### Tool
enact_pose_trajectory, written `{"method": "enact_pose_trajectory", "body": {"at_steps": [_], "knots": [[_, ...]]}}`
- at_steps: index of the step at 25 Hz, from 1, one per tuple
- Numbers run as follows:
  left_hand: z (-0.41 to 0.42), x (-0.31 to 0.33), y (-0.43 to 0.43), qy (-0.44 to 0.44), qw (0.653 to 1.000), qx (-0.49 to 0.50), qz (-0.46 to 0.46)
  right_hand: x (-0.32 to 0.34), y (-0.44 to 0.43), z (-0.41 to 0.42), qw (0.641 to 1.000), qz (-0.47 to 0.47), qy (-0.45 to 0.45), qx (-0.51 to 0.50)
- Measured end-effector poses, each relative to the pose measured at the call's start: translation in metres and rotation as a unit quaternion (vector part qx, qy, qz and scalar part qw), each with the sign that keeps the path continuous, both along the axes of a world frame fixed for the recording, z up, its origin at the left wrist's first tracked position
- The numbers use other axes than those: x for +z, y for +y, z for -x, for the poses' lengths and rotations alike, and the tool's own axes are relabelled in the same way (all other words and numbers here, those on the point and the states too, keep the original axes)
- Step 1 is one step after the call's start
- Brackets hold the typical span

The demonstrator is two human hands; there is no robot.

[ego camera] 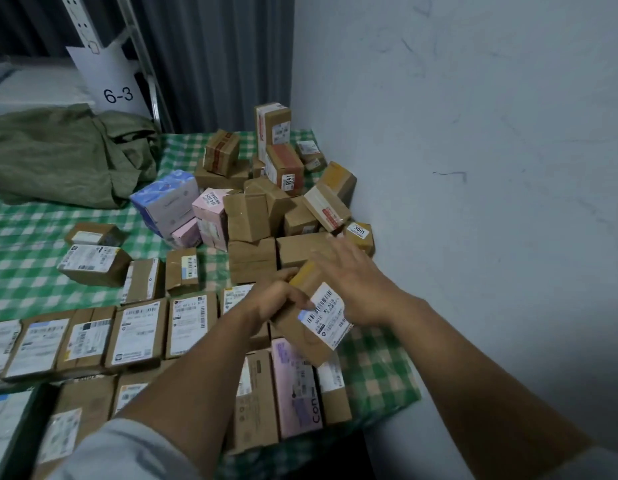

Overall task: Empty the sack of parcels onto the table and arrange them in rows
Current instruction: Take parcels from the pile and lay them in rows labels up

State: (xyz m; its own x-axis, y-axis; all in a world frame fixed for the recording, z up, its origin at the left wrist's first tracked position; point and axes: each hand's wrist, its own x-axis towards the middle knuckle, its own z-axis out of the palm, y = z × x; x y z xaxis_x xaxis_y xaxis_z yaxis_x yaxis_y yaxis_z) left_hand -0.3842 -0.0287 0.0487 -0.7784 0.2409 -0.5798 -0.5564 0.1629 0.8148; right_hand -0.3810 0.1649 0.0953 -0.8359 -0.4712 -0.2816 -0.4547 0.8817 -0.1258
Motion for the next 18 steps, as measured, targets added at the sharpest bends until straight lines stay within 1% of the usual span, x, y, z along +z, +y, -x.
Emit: {"method": "enact_pose_trajectory", "body": {"at_steps": [2, 5, 6, 9, 12, 13, 14, 15, 16, 17, 18], "knots": [[0.006, 0.017, 0.004, 0.011, 0.998, -0.055, 0.041, -0.004, -0.005, -0.002, 0.994, -0.075, 0.031, 0.077], [0.006, 0.034, 0.004, 0.026, 0.989, -0.113, 0.091, -0.017, -0.002, -0.011, 0.982, -0.112, 0.066, 0.140], [0.006, 0.039, 0.004, 0.033, 0.986, -0.127, 0.105, -0.021, 0.000, -0.013, 0.978, -0.111, 0.074, 0.159], [0.007, 0.046, 0.005, 0.015, 0.983, -0.146, 0.106, -0.034, 0.008, -0.015, 0.972, -0.093, 0.105, 0.191], [0.008, 0.045, 0.011, -0.001, 0.988, -0.126, 0.091, -0.045, 0.018, -0.013, 0.975, -0.059, 0.111, 0.183], [0.010, 0.041, 0.015, 0.003, 0.991, -0.094, 0.092, -0.045, 0.023, -0.011, 0.980, -0.048, 0.100, 0.165], [0.011, 0.035, 0.021, 0.013, 0.995, -0.038, 0.086, -0.044, 0.029, -0.010, 0.988, -0.033, 0.082, 0.129], [0.013, 0.027, 0.024, 0.028, 0.996, 0.043, 0.080, -0.045, 0.035, -0.009, 0.996, -0.015, 0.055, 0.066], [0.014, 0.017, 0.028, 0.038, 0.988, 0.129, 0.074, -0.048, 0.043, -0.009, 1.000, 0.005, 0.018, -0.019], [0.014, 0.005, 0.032, 0.035, 0.977, 0.196, 0.072, -0.055, 0.051, -0.009, 0.992, 0.019, -0.024, -0.119], [0.011, -0.006, 0.036, 0.023, 0.971, 0.224, 0.080, -0.065, 0.058, -0.011, 0.974, 0.024, -0.063, -0.218]]}}
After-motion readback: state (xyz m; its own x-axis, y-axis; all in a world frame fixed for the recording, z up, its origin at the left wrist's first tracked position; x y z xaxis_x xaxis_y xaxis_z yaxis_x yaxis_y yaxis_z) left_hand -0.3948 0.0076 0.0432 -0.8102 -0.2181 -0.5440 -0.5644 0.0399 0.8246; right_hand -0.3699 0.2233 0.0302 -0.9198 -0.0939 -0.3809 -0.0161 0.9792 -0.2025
